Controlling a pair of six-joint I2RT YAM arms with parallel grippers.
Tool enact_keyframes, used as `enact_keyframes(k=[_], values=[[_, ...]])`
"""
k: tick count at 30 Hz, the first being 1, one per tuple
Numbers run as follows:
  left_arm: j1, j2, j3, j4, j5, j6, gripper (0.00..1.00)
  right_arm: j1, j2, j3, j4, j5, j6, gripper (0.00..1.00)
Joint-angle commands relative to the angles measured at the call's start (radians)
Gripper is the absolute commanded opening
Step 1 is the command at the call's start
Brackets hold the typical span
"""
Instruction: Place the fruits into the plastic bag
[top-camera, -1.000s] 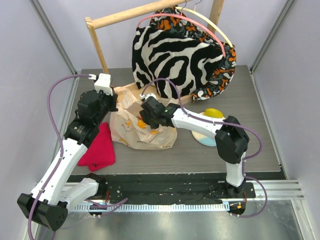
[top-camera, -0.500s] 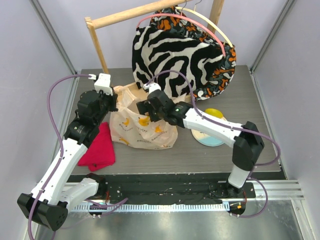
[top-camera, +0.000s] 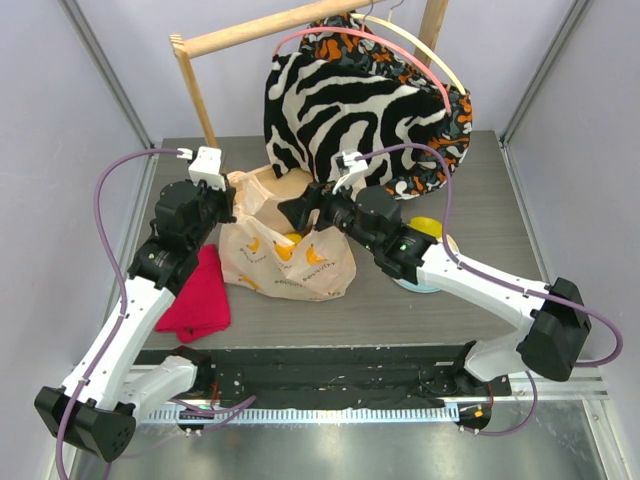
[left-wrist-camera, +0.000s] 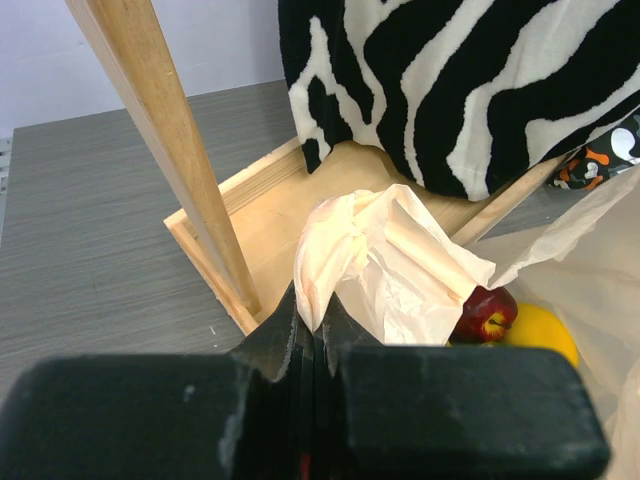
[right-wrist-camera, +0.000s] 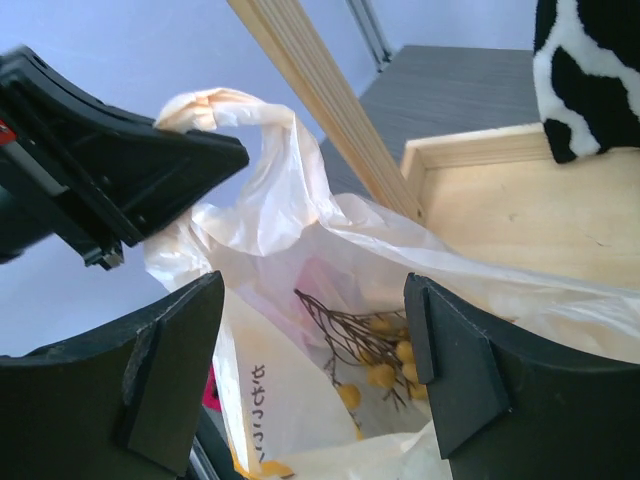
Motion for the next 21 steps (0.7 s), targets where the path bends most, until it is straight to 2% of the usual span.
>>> enact_keyframes(k=[1,3,5,8,11,15,18,21], values=[[-0.004,-0.005,-0.002,0.06,0.01,-0.014,0.0,-0.021,-0.052,-0.053,0.299,-0.132,0.054,0.8],[-0.004,-0.007,-0.004,0.06,0.007,-0.014,0.0,-0.021,-0.083,-0.079,0.327,-0.136,0.02,0.8],[-0.005,-0.01,-0.002,0.059,0.004,-0.013,0.0,-0.021,-0.141,-0.096,0.284,-0.095,-0.053,0.8],[-0.005,-0.011,-0.002,0.059,0.007,-0.013,0.0,-0.025,-0.221,-0.088,0.102,0.087,-0.156,0.8],[-0.005,-0.008,-0.002,0.059,0.004,-0.011,0.0,-0.05,-0.342,-0.148,0.016,0.21,-0.205,0.8],[-0.005,-0.004,-0.001,0.059,0.013,-0.014,0.0,-0.122,-0.462,-0.211,-0.107,0.332,-0.221,0.84],[-0.005,-0.004,-0.001,0.06,0.015,-0.016,0.0,-0.206,-0.471,-0.216,-0.295,0.474,-0.198,0.85],[-0.007,-0.002,-0.002,0.059,0.012,-0.016,0.0,-0.314,-0.447,-0.199,-0.463,0.492,-0.16,0.87]])
